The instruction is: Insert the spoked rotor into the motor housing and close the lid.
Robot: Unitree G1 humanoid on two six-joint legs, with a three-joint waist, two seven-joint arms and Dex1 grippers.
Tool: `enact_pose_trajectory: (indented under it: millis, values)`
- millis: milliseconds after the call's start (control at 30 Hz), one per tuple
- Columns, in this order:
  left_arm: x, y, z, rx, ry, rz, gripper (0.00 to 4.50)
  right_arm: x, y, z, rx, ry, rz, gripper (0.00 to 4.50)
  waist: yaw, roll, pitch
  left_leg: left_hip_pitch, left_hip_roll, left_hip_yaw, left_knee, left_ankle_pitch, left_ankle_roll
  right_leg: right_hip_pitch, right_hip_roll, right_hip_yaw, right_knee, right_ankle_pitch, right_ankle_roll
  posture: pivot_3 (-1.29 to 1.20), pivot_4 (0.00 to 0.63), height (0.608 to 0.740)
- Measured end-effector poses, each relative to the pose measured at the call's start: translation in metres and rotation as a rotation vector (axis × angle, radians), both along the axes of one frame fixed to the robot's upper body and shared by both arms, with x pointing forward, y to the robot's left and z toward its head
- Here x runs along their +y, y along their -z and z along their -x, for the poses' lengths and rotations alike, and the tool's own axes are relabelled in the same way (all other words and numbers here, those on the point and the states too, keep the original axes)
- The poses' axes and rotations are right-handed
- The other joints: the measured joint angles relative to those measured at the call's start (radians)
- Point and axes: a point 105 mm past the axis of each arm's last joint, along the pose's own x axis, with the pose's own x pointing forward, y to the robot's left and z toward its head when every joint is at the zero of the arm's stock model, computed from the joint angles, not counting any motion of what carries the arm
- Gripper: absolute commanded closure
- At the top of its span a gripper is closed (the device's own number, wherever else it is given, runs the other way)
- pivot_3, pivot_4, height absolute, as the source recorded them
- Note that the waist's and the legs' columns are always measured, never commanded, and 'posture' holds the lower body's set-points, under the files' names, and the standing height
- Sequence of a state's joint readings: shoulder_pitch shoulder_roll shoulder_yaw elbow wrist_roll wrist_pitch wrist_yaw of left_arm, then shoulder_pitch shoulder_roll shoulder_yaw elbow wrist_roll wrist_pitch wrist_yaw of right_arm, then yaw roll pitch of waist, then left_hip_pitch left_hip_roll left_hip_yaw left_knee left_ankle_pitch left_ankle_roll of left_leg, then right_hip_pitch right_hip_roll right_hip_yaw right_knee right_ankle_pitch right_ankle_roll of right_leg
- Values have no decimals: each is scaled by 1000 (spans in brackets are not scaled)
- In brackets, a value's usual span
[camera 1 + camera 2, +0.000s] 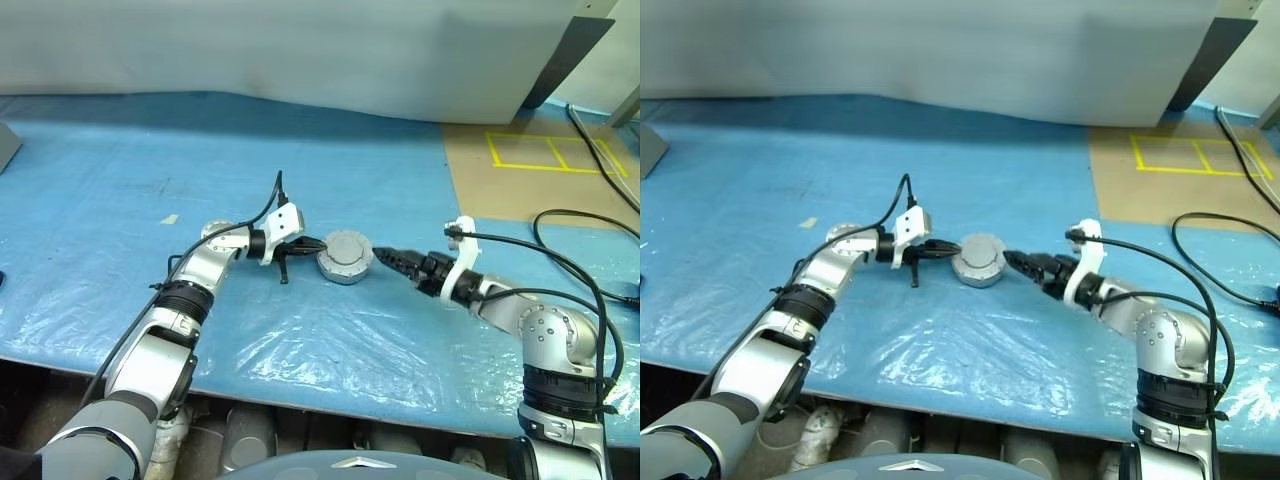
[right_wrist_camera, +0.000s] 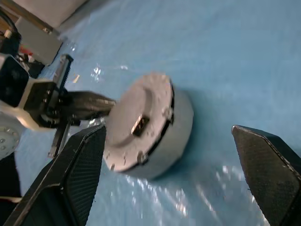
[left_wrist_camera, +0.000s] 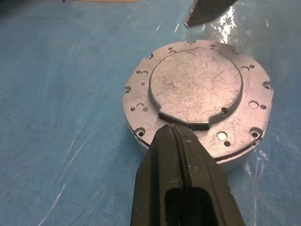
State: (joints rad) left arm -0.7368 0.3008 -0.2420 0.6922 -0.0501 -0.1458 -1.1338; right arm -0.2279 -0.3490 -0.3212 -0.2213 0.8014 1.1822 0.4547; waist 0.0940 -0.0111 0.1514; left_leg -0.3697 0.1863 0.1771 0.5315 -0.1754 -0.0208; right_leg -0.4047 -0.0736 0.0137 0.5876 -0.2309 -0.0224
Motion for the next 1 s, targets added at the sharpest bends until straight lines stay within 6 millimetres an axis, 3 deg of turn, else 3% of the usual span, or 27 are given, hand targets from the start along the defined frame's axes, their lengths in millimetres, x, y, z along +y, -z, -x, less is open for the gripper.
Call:
enact_pose_trajectory:
  millis: [133,267,400,533,633,733,833,900,1000]
  values:
    - [0,0,0,-3,-4,-1,4500,11,9,5,52,-36,-36,46,0,0,0,1,0,0,0,0,0,0,0,-1,1,0,0,0,150,740]
    - [1,0,-1,-5,-7,-1,4500,35,15,7,75,-80,-80,46,0,0,0,1,0,0,0,0,0,0,-1,-1,1,0,-1,0,150,740]
    - [1,0,-1,-6,-8,-2,4500,43,18,-6,86,-40,-118,46,0,0,0,0,0,0,1,0,0,0,-1,-1,1,0,-1,0,150,740]
    - [1,1,0,-6,-7,-3,4500,39,17,-22,67,46,-159,46,0,0,0,0,0,0,1,0,0,0,-1,-2,1,0,-1,0,150,740]
    - [3,2,0,-4,-9,-6,4500,35,17,-24,59,73,-171,616,1,0,0,0,0,0,1,0,0,0,-1,-2,1,0,-1,0,150,740]
    - [4,2,0,-5,-10,-7,4500,35,21,-19,69,74,-182,1603,2,0,0,0,0,0,1,0,0,0,-1,-4,1,0,-1,0,150,740]
    - [6,1,0,-11,-15,-12,4500,41,13,-15,33,44,-215,2453,1,1,0,0,1,0,1,0,0,1,-1,-5,1,0,-1,0,150,740]
    - [9,2,0,-7,-22,-18,4500,44,8,-14,15,34,-226,2694,1,1,0,1,1,0,1,0,0,3,-1,-6,1,-1,-1,0,150,740]
    - [9,2,0,-5,-23,-16,4500,44,7,-14,10,38,-227,2695,2,1,0,1,1,0,1,0,0,3,-2,-7,1,-1,-2,0,150,740]
